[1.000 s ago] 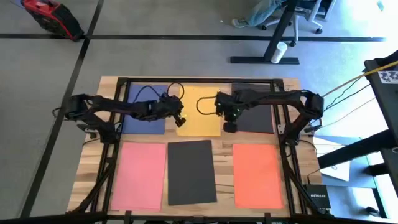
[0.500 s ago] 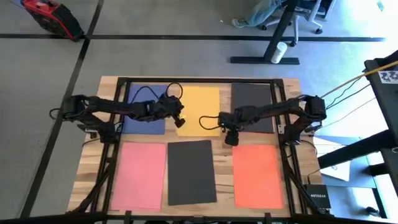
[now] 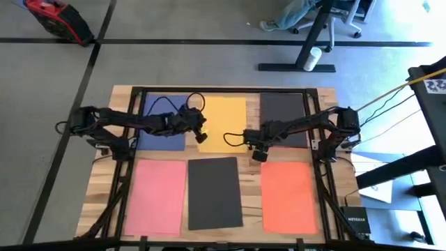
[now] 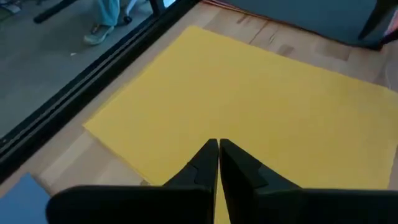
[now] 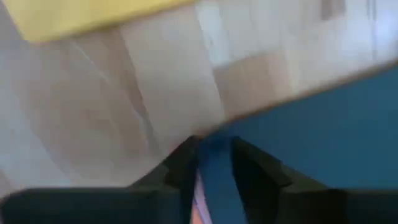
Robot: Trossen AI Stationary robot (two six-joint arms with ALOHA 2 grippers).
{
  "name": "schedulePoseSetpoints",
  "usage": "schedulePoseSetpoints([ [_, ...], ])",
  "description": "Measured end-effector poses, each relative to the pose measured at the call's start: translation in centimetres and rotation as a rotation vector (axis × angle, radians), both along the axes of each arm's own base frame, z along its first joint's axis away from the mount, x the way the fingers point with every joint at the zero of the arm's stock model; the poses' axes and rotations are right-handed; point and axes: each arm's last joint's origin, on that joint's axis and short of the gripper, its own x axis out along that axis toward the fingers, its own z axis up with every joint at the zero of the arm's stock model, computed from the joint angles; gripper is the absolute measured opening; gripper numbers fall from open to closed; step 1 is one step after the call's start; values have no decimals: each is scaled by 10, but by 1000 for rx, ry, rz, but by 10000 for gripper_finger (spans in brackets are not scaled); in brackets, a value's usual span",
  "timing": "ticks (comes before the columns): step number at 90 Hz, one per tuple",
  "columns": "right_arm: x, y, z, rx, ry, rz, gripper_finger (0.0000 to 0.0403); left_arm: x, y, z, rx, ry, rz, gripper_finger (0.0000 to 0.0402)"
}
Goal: Organize paper
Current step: Stack the black paper on top of the other black paper
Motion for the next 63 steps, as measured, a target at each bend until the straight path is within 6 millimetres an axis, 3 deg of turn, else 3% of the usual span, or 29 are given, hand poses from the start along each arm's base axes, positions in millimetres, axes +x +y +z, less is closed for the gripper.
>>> schedulePoseSetpoints([
  [6, -1, 3, 5, -19, 16, 11, 11, 0, 0, 0, 2, 1, -1, 0],
  [30, 6, 17, 56, 58, -81, 44, 3, 0, 0, 0, 3, 3, -3, 0],
  [51, 11, 44, 104, 359, -252, 94, 0, -1, 0, -1, 1, 14, -3, 0],
  [63, 14, 68, 119, 554, -291, 156, 0, -1, 0, -1, 1, 14, -3, 0],
])
